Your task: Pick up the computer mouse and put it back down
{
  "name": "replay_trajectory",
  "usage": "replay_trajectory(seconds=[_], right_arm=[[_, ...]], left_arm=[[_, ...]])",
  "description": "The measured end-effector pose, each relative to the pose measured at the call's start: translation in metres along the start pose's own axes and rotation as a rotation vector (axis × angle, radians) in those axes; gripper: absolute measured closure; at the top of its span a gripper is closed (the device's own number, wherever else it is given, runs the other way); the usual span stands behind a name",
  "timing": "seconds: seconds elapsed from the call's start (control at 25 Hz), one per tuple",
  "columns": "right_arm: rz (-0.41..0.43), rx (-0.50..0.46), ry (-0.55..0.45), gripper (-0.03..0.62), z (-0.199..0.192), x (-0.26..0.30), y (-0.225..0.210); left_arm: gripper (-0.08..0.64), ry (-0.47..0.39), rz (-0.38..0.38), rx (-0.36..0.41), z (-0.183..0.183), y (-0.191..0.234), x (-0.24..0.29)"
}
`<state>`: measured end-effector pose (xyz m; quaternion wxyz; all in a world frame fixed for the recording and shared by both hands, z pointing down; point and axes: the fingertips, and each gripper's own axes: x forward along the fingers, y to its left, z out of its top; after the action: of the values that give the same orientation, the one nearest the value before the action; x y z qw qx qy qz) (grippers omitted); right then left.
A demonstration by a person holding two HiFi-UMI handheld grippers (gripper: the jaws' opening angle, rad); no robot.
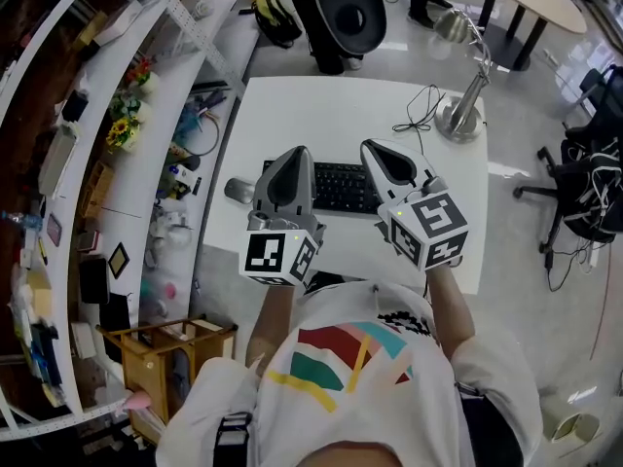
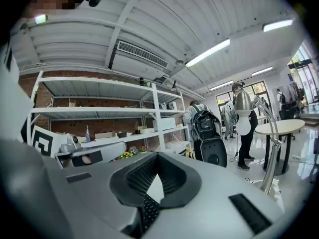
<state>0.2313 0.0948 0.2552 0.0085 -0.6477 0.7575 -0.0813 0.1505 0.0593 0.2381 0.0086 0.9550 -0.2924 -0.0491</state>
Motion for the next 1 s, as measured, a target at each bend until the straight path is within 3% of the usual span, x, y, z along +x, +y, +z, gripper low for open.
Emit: replay_trajectory(seconds=[0.52, 1.0], right_arm=[[0.001, -0.016, 0.058, 0.580, -0.025, -0.007, -0.002], [-0.015, 0.050, 0.069, 0.580, -0.037, -0.010, -0.008]], left_arm=[[0.515, 0.003, 0.047, -0.009, -0.007, -0.002, -0.013], [0.515, 0.034, 0.025, -0.030, -0.017, -0.005, -0.010]])
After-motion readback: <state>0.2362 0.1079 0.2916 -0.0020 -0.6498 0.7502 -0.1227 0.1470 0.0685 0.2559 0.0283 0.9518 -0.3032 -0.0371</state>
